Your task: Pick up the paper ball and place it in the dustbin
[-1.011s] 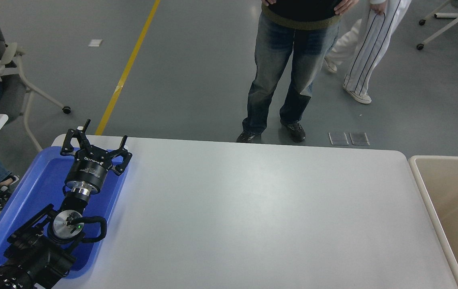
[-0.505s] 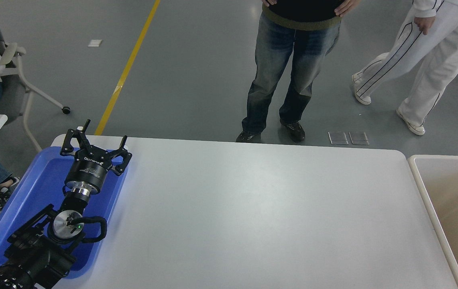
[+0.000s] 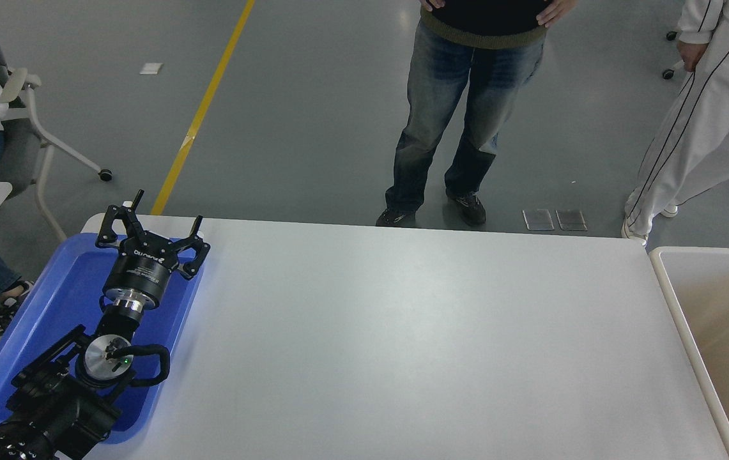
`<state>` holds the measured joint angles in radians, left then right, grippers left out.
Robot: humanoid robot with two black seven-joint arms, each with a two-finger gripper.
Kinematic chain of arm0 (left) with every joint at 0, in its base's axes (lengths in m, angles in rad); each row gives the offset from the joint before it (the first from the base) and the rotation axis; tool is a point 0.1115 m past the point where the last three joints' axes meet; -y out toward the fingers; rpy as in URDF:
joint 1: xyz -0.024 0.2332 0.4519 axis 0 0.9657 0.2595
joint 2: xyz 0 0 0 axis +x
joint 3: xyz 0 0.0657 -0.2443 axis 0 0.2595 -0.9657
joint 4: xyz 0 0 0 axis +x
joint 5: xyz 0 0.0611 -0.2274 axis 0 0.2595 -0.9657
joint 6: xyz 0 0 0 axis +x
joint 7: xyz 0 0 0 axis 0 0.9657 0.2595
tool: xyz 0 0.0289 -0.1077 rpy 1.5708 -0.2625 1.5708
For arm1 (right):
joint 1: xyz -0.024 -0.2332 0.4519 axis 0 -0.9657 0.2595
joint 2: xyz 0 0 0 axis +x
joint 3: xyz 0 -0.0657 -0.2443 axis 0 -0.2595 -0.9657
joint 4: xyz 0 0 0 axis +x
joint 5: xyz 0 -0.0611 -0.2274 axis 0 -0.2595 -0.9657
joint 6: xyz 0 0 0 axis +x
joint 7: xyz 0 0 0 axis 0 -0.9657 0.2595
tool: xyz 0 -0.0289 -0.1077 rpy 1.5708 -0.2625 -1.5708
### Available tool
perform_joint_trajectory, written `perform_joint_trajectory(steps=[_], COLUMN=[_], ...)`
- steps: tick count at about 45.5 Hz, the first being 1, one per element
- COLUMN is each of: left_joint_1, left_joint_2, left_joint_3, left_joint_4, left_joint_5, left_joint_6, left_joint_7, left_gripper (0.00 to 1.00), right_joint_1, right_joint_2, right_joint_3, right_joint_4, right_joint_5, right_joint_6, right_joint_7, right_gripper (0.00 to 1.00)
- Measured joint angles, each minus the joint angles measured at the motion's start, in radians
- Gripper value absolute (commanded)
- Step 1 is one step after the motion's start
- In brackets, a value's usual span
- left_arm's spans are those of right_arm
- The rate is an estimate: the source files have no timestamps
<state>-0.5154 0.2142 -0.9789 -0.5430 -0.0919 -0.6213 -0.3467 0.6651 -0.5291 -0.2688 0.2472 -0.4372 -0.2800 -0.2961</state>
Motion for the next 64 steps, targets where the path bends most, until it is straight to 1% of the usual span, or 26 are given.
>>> perform_joint_trajectory(steps=[11, 22, 32, 36, 50, 57, 61, 64], left_joint_1=[0.0, 0.0, 0.0, 0.0, 0.0, 0.0, 0.0, 0.0], left_joint_2=[0.0, 0.0, 0.0, 0.0, 0.0, 0.001, 0.001, 0.0], left_joint_3=[0.0, 0.0, 0.0, 0.0, 0.0, 0.0, 0.0, 0.0], left_joint_4=[0.0, 0.0, 0.0, 0.0, 0.0, 0.0, 0.0, 0.0], left_joint_5=[0.0, 0.0, 0.0, 0.0, 0.0, 0.0, 0.0, 0.0], left_joint_6=[0.0, 0.0, 0.0, 0.0, 0.0, 0.0, 0.0, 0.0], left_joint_7=[0.0, 0.0, 0.0, 0.0, 0.0, 0.0, 0.0, 0.0], left_gripper=[1.0, 1.0, 1.0, 1.0, 1.0, 1.0, 1.0, 1.0], right_joint_1=[0.005, -0.003, -0.012, -0.014, -0.012, -0.014, -0.019, -0.024], right_joint_2=[0.0, -0.022, -0.044, -0.051, -0.101, -0.12, -0.127, -0.129], right_joint_3=[0.022, 0.23, 0.363, 0.418, 0.648, 0.828, 0.921, 0.988], right_joint_4=[0.007, 0.014, 0.024, 0.033, 0.06, 0.112, 0.15, 0.185], right_joint_5=[0.0, 0.0, 0.001, 0.001, 0.002, 0.002, 0.002, 0.011], right_joint_6=[-0.017, -0.018, -0.009, -0.008, -0.007, -0.003, -0.002, 0.0], right_joint_7=[0.0, 0.0, -0.001, 0.006, 0.049, 0.08, 0.112, 0.149], right_gripper=[0.99, 1.0, 1.0, 1.0, 1.0, 1.0, 1.0, 1.0])
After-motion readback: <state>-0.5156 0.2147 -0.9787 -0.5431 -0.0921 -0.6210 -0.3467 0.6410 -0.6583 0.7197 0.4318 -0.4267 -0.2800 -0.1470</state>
